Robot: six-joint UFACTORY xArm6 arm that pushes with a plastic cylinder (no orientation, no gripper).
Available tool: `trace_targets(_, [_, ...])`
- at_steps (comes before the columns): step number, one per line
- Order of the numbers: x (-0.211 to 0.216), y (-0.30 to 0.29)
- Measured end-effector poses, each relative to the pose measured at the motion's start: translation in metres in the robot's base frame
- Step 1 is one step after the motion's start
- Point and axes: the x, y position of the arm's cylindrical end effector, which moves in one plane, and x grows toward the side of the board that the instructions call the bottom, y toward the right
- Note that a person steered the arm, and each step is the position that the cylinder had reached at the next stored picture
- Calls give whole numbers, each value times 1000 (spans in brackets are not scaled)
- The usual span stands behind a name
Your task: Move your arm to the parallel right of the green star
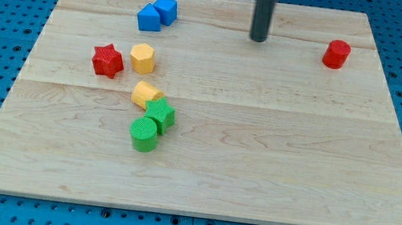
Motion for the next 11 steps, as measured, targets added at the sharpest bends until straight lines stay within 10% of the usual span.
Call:
trace_targets(3, [-60,241])
trace_targets(7, [82,220])
trace_targets(11, [231,-200])
